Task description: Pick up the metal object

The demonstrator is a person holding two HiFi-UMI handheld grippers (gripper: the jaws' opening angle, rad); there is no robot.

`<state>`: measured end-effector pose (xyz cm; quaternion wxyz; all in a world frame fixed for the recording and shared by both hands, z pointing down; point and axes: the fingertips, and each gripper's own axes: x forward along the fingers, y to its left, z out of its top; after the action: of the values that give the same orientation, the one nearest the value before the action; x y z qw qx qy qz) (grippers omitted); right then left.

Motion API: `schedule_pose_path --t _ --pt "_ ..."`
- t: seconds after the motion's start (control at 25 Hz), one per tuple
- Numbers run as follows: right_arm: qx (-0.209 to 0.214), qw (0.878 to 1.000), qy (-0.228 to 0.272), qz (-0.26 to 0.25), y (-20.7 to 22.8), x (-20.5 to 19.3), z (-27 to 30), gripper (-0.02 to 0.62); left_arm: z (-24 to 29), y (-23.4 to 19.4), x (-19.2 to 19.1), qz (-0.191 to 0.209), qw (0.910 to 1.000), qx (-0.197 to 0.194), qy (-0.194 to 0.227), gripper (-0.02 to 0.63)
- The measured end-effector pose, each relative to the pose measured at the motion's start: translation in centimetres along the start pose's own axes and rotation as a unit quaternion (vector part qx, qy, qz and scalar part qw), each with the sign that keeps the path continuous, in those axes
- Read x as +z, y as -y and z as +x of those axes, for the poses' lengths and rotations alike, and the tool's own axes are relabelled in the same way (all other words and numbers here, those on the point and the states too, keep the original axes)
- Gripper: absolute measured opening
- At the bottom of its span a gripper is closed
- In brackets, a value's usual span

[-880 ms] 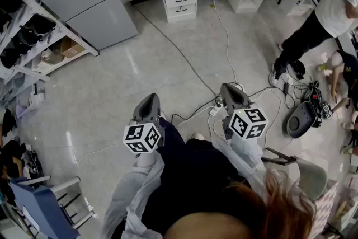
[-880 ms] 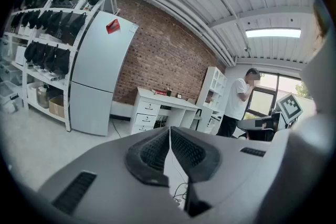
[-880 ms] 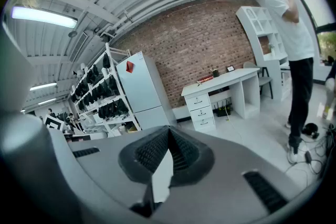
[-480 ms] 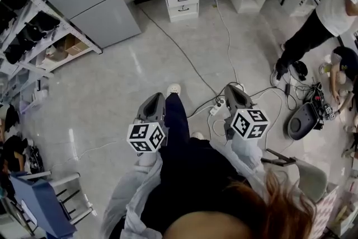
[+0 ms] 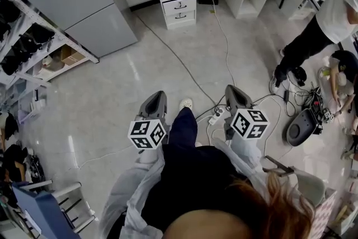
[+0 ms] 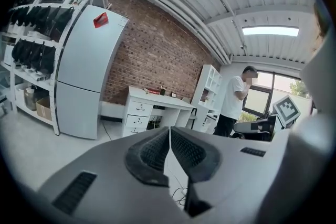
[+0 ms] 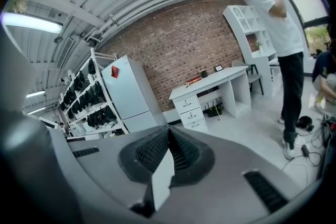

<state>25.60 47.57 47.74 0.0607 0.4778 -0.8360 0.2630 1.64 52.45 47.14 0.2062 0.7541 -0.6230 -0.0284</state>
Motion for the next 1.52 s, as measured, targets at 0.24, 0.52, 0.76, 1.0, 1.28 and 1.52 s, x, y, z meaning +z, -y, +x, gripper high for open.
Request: schedule_pose_path --t 0.24,0.52,0.76,1.0,1.28,1.52 --pt "-0.005 1.000 0.002 0.016 0.6 3.6 5.3 0.006 6.3 -2.1 3.5 0.002 0.9998 -0.019 0.001 0.023" --pt "-0.006 0.999 0.003 0.048 0.5 6.9 11.9 0.006 12.1 -6.2 6.9 -0.006 0.9997 -0.022 0.002 0.023" --pt "-0.015 0.999 0.002 0.043 1.3 9.0 17.0 0.006 16.5 -8.9 9.0 -0.007 0.9997 -0.023 0.007 0.023" --pt "-0.016 0.999 0.013 0.040 1.4 11.0 21.1 0.006 19.8 -11.0 10.6 -0.003 0.9995 -0.031 0.008 0.023" --pt "-0.009 0.999 -0.001 0.038 1.0 11.8 22.9 0.006 21.0 -11.3 11.1 0.004 0.9993 -0.036 -0.002 0.023" --pt "-0.001 0.999 -0.019 0.040 2.0 11.6 25.4 0.006 22.3 -12.4 9.8 -0.012 0.9996 -0.021 -0.012 0.023"
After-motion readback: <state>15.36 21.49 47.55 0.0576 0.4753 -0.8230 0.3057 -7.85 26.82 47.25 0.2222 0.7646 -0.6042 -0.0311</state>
